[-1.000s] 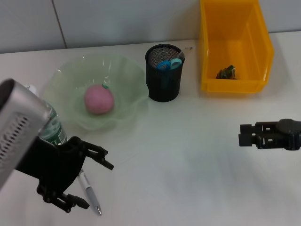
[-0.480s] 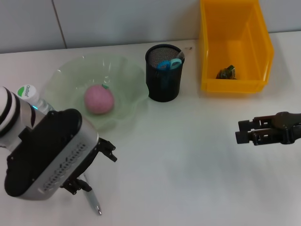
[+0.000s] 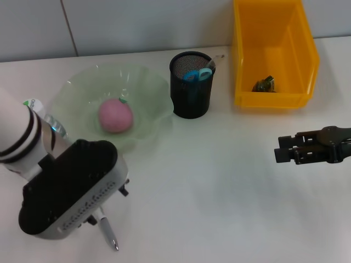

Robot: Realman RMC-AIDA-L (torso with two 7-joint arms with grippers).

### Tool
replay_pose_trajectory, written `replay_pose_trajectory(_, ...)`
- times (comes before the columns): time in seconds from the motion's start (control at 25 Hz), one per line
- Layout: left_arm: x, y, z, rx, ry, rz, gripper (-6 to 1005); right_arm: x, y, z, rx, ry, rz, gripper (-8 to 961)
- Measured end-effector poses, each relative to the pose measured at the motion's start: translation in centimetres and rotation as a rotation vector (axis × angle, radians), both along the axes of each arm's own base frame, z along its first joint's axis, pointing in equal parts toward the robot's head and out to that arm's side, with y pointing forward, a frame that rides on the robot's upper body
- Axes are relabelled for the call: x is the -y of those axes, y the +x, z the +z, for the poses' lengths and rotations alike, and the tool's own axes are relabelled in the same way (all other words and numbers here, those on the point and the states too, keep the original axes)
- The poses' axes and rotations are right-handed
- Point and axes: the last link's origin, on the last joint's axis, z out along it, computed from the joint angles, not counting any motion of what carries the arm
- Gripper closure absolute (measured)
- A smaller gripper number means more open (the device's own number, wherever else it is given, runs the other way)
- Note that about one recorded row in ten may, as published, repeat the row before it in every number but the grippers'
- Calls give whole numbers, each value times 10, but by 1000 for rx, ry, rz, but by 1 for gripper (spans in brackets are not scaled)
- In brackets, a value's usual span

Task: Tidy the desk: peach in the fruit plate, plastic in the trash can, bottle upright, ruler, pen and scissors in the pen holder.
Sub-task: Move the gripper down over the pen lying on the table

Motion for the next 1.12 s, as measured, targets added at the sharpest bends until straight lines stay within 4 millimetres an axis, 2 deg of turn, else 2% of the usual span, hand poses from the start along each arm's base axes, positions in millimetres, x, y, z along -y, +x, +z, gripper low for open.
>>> replay_pose_trajectory(0.32,1,4,-16,-72,-51,-26,265,2,1,-1,7,-12,0,261)
replay_pose_trajectory(1.12,-1,-3,-28,-117,-59,-53,283,1,0,0,20,-31,-4,267)
